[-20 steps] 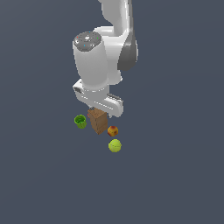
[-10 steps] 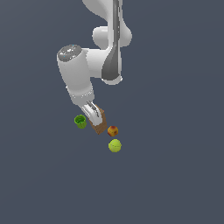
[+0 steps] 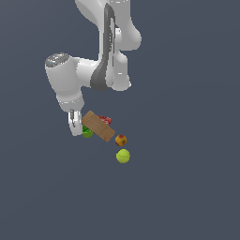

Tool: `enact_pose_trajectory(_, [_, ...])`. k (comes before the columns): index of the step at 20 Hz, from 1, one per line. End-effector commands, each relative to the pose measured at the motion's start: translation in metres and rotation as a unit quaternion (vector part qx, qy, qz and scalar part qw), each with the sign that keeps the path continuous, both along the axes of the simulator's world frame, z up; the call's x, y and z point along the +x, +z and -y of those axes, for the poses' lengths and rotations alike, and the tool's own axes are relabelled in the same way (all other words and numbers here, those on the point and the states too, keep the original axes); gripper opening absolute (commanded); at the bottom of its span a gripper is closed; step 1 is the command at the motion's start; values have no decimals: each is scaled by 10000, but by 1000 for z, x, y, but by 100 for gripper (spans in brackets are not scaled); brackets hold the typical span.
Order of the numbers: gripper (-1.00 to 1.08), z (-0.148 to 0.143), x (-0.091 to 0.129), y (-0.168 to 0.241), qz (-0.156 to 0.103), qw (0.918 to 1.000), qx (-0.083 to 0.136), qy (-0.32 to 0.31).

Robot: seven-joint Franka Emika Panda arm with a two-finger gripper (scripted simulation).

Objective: Pick up a designated object from a clutter of objects.

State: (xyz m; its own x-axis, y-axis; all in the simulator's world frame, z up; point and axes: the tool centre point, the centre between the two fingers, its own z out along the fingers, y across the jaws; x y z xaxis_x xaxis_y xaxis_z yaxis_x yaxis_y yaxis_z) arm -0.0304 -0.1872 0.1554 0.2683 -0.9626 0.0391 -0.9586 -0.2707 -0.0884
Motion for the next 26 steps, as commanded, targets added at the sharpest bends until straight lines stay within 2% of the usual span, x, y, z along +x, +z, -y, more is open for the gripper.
enact_pose_trajectory(1, [100,-16,-31,-51,-483,9986,130,-177])
enact_pose_trajectory(9, [100,-2,-42,-62,-473,9965,104,-681])
enact_pose_trajectory(16, [100,-2,-42,-67,-476,9965,104,-674])
enact_pose_trajectory(26, [100,-1,-43,-106,-475,9964,102,-701])
